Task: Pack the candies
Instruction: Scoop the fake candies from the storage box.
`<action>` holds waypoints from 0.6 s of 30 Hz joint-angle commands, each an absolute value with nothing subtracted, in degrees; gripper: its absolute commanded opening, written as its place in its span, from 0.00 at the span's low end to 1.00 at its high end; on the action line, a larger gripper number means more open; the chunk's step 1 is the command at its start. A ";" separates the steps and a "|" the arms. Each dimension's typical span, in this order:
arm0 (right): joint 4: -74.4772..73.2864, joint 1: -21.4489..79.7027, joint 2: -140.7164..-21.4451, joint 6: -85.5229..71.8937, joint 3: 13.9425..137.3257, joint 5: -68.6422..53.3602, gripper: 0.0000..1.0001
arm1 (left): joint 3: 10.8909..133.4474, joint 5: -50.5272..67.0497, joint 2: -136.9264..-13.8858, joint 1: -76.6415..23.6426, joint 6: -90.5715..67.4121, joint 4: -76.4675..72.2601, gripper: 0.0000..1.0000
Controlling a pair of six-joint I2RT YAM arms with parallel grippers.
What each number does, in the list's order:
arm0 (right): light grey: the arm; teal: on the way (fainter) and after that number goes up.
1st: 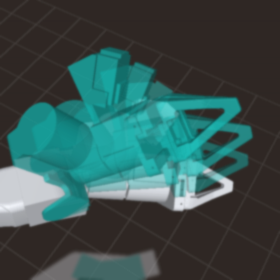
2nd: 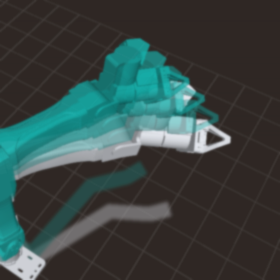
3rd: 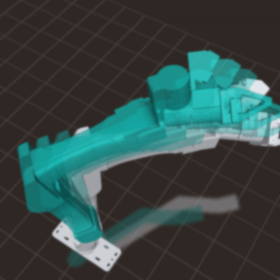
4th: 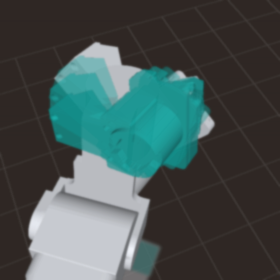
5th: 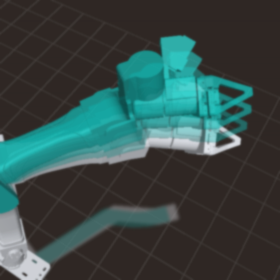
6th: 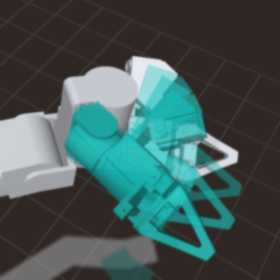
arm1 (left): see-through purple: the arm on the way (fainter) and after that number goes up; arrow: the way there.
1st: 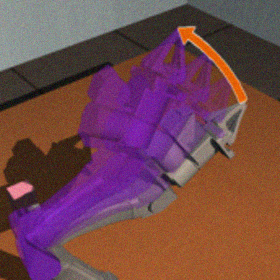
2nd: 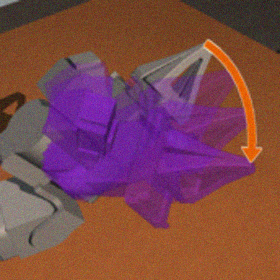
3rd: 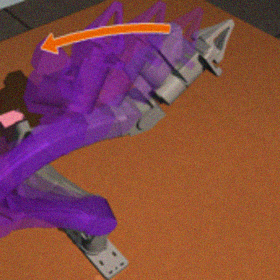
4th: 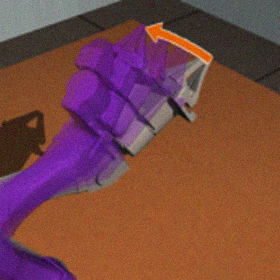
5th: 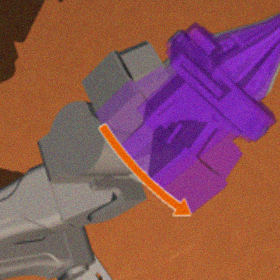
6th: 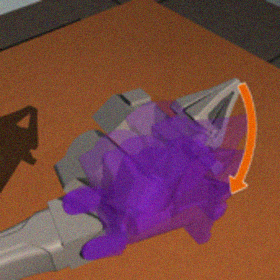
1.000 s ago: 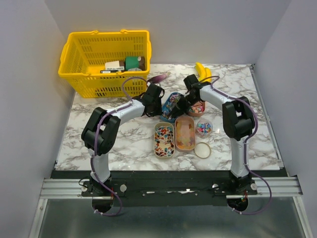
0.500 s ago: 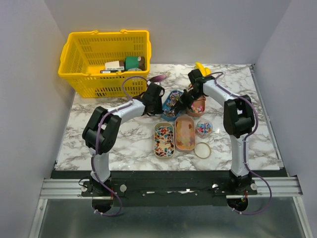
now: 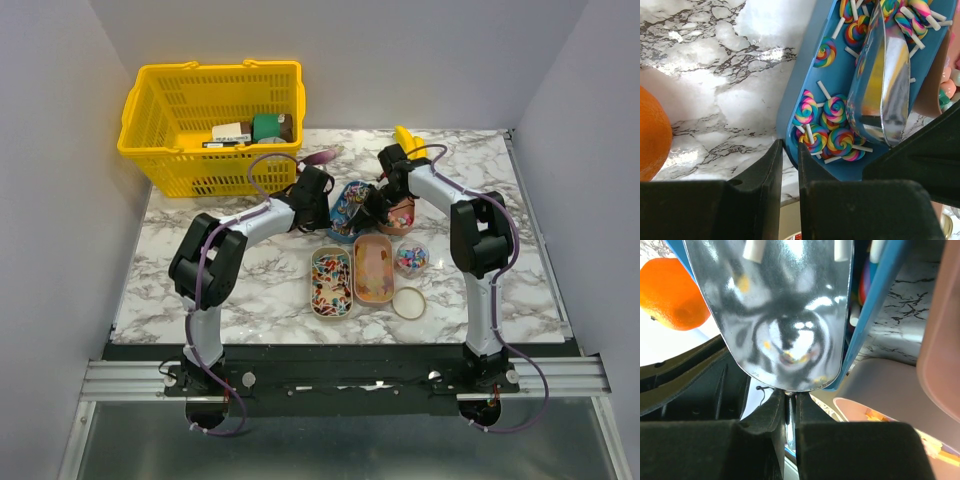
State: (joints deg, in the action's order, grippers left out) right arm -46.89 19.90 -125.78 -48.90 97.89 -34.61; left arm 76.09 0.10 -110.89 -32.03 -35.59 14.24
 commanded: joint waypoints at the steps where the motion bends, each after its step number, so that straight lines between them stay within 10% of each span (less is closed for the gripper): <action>1: -47.90 17.05 -128.59 -45.36 94.84 -21.79 0.01 | 77.16 -0.09 -113.03 -31.46 -34.89 21.36 0.15; 18: -52.65 18.02 -130.26 -37.79 96.77 -17.93 0.01 | 77.96 -0.09 -113.20 -31.20 -35.68 21.62 0.15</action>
